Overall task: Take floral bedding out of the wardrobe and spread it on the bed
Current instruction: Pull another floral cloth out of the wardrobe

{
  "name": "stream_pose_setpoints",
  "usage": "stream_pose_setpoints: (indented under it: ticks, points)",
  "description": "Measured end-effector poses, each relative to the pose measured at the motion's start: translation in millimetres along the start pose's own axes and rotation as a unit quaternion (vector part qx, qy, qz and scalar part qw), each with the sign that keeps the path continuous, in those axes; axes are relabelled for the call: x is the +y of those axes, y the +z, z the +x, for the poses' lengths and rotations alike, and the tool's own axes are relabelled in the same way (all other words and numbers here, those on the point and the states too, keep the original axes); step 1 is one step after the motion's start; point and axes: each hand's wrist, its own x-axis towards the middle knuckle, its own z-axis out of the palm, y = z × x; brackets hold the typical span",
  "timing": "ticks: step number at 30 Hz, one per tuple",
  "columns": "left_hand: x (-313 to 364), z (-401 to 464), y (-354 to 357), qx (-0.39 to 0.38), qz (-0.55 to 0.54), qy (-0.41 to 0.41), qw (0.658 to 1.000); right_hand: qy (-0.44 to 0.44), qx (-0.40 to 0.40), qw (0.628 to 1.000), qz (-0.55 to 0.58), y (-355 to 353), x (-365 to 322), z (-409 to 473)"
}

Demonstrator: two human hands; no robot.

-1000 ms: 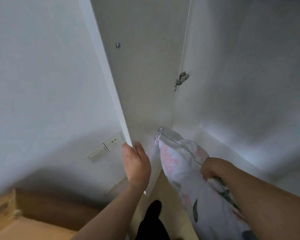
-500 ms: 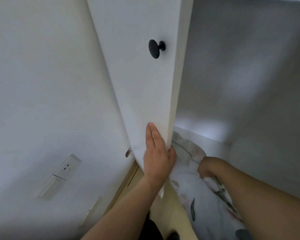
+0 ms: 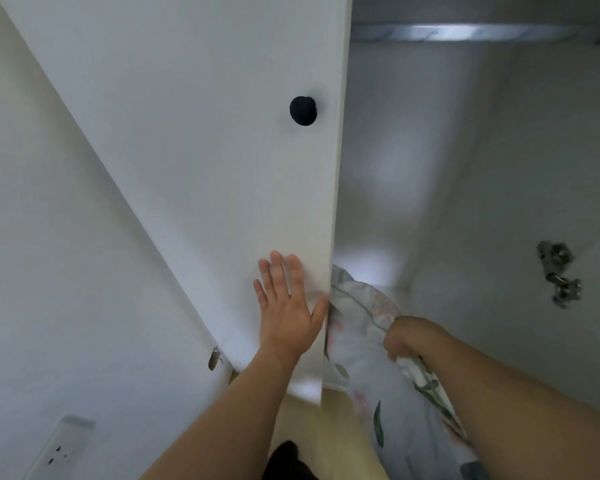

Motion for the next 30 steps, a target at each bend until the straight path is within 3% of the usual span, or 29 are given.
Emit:
stream_pose_setpoints:
  ticks: [13,24,30]
  points:
    - [-53,57,16,0.009,0.077,0.163,0.984,0.071,-0.022,0.996,0.055,-37,-25,14]
    - [-58,70,21,0.006,0.068,0.196,0.978,0.111,0.016,0.984,0.138,-42,-34,16]
    - [-51,63,17,-0.071,0.086,0.369,0.923,0.14,-0.012,0.975,0.172,-9,-33,10]
